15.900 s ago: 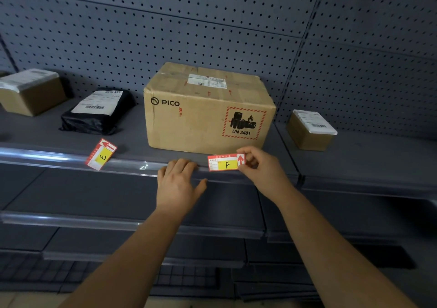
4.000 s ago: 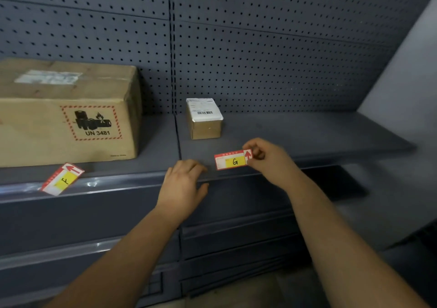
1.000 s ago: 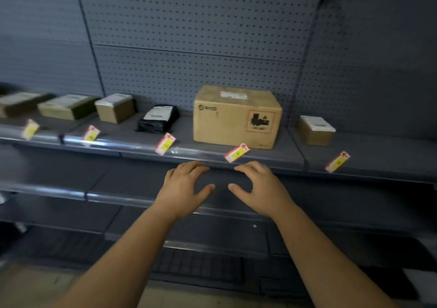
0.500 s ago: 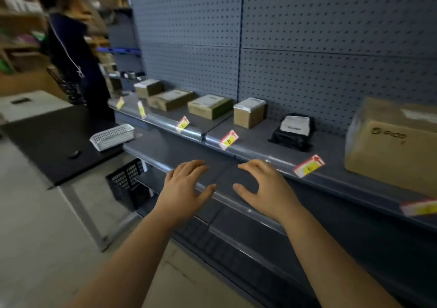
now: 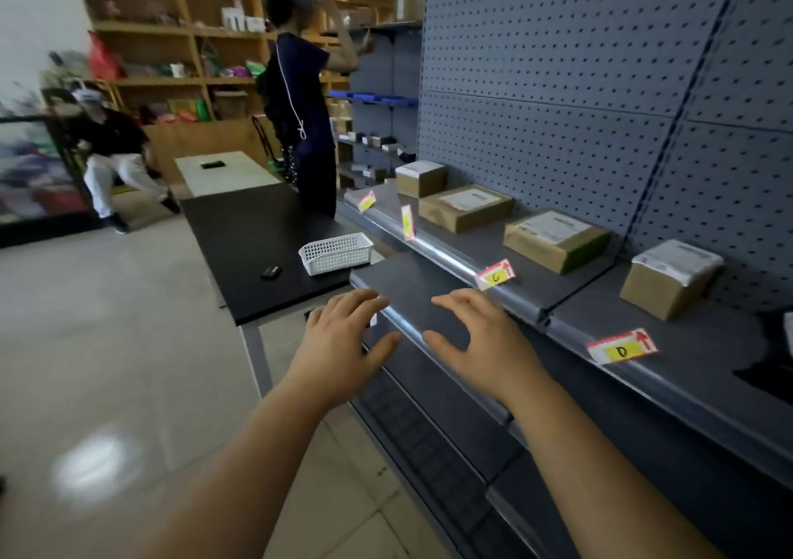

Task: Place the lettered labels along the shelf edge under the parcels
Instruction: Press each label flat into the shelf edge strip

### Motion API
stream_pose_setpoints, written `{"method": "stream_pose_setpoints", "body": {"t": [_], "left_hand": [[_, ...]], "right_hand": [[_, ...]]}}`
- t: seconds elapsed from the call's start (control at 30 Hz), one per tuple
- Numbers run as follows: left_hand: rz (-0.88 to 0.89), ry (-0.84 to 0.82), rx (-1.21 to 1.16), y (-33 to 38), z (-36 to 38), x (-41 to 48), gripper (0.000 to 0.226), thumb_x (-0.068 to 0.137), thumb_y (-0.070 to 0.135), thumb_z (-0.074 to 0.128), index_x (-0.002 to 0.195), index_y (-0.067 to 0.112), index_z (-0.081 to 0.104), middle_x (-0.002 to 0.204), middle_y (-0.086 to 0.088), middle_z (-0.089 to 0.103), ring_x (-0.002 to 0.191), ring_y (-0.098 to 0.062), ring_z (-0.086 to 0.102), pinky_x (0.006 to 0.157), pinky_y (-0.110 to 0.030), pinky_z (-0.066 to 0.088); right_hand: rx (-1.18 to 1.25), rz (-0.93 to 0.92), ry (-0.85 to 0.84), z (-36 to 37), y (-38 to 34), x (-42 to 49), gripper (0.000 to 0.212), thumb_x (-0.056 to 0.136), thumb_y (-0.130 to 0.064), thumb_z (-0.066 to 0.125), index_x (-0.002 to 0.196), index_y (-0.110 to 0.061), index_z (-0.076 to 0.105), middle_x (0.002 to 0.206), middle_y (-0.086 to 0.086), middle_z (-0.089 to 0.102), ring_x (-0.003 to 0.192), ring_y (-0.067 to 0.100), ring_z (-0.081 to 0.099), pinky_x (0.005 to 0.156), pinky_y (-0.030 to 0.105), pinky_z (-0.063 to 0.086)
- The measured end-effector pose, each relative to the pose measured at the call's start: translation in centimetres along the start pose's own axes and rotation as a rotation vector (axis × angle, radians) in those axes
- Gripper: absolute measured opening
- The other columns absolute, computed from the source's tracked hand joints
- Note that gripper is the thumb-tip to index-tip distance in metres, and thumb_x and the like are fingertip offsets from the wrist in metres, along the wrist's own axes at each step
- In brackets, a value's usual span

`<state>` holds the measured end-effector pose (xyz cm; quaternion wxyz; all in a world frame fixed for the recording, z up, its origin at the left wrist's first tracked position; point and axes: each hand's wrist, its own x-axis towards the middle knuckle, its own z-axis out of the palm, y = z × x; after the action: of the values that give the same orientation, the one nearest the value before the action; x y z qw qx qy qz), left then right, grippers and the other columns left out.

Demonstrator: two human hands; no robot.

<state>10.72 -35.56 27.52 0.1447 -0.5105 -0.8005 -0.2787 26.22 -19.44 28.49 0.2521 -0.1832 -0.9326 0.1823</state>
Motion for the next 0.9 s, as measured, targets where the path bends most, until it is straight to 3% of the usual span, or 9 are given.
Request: {"method": "stream_pose_setpoints", "body": {"t": [0.13, 0.37, 0.57, 0.9], "left_hand": [[-0.010, 0.010, 0.007, -6.9, -0.3, 2.0, 0.054, 0.082, 0.059, 0.043, 0.127, 0.030, 0.052, 0.133, 0.012, 0.048, 0.124, -0.012, 0.039, 0.097, -0.031, 0.023], [0.025, 0.007, -0.042, -17.6, -1.6, 7.6, 0.056, 0.082, 0.062, 0.039, 0.126, 0.031, 0.051, 0.133, 0.014, 0.045, 0.126, -0.010, 0.036, 0.102, -0.036, 0.024], [0.058, -0.014, -0.108, -23.1, -0.4, 10.7, 0.053, 0.083, 0.060, 0.040, 0.126, 0.032, 0.051, 0.133, 0.015, 0.044, 0.127, -0.009, 0.035, 0.105, -0.038, 0.024], [0.096, -0.043, -0.148, -29.6, 4.1, 20.4, 0.046, 0.085, 0.052, 0.054, 0.127, 0.032, 0.050, 0.135, 0.015, 0.043, 0.128, -0.009, 0.034, 0.105, -0.034, 0.021]], "right_hand": [[-0.051, -0.034, 0.008, 4.9, -2.3, 5.4, 0.051, 0.087, -0.055, 0.056, 0.132, -0.031, 0.052, 0.128, -0.011, 0.046, 0.120, 0.010, 0.043, 0.099, 0.036, 0.042], [-0.074, 0.027, 0.008, 10.2, -5.9, 13.6, 0.050, 0.089, -0.055, 0.055, 0.134, -0.034, 0.049, 0.132, -0.015, 0.042, 0.124, 0.005, 0.039, 0.098, 0.026, 0.038], [-0.056, 0.092, 0.011, 13.0, -6.8, 17.9, 0.048, 0.089, -0.051, 0.058, 0.133, -0.034, 0.050, 0.132, -0.016, 0.041, 0.122, 0.002, 0.041, 0.092, 0.021, 0.037], [-0.101, 0.090, 0.083, 16.9, -2.7, 28.1, 0.050, 0.087, -0.050, 0.059, 0.131, -0.030, 0.053, 0.128, -0.013, 0.047, 0.119, 0.004, 0.042, 0.095, 0.025, 0.042]]}}
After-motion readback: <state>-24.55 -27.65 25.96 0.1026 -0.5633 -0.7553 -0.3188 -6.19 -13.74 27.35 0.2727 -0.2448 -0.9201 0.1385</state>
